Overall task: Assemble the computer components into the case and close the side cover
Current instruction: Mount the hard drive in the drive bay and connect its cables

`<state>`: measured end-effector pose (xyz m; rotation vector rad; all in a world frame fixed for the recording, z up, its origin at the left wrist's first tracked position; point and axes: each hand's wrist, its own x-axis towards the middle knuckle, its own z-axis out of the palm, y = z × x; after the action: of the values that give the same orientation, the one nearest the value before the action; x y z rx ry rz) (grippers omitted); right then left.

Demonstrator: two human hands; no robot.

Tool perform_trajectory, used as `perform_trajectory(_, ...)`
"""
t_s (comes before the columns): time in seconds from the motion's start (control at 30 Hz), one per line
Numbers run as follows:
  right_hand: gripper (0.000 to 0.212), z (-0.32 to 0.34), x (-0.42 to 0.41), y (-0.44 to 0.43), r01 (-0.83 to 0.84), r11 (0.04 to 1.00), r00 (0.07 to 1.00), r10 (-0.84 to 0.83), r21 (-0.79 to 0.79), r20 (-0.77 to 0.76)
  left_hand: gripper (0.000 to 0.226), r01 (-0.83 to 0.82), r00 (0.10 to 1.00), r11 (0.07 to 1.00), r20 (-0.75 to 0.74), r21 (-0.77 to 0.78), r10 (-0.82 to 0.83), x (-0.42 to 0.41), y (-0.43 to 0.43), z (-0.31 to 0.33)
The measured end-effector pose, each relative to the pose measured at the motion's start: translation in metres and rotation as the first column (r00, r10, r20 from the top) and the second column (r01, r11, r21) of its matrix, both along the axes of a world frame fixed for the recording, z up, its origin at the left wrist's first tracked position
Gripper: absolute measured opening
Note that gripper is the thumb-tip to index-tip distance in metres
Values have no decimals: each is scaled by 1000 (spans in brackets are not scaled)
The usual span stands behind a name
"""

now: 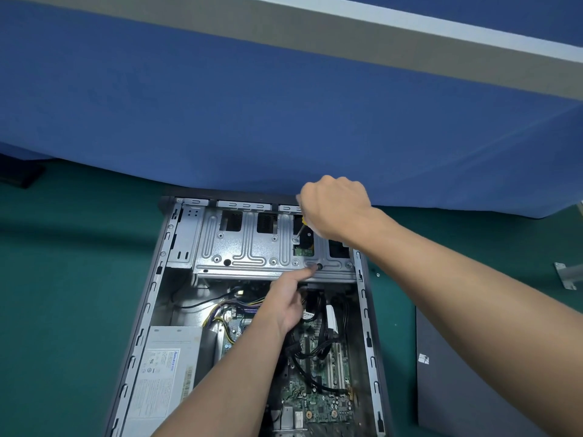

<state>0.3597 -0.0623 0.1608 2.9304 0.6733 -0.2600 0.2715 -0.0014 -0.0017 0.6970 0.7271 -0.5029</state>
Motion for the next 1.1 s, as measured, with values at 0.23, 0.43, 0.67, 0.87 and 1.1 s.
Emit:
perform_trajectory(0.23, 30, 14, 2, 2, -124, 992, 988, 123, -3, -98, 91, -1, 1000, 1000, -6, 5, 1, 1, 0, 1)
perform_trajectory(0.43, 31, 14, 3, 13, -117, 993, 989, 117, 10, -95, 92, -3, 1000, 1000, 9, 7, 3, 0, 0, 0)
perform_trajectory(0.67, 29, 11, 19, 13, -190, 977, 963, 166, -96, -211, 91, 9, 1000, 1000, 30, 8, -9, -1, -1, 1)
perform_trajectory(0.87, 29, 9, 18, 14, -127, 992, 963, 125, 8, -239, 88, -2, 1000, 1000, 27, -12, 2, 0, 0, 2)
perform_trajectory(1.1, 23, 11, 10, 13, 21, 996, 971, 0, 84, -239, 87, -10, 999, 999, 33, -32, 11, -1, 1, 5)
